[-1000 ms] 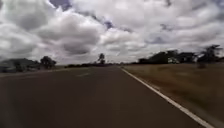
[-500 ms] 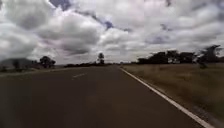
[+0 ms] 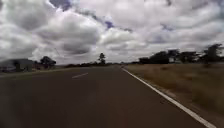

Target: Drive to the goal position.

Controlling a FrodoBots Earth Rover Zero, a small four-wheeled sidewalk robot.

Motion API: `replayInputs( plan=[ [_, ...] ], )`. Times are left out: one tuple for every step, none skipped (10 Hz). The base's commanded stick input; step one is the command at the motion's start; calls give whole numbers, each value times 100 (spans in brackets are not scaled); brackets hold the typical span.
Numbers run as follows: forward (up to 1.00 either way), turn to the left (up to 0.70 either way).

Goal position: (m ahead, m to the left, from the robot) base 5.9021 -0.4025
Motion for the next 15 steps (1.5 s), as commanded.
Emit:
replayInputs(
  plan=[
    [68,-5],
    [68,-20],
    [68,-29],
    [68,-30],
    [68,-30],
    [68,-30],
    [68,-24],
    [68,-11],
    [68,0],
    [68,0],
    [68,0],
    [68,0],
    [68,0],
    [68,-2],
    [68,-11]
  ],
)
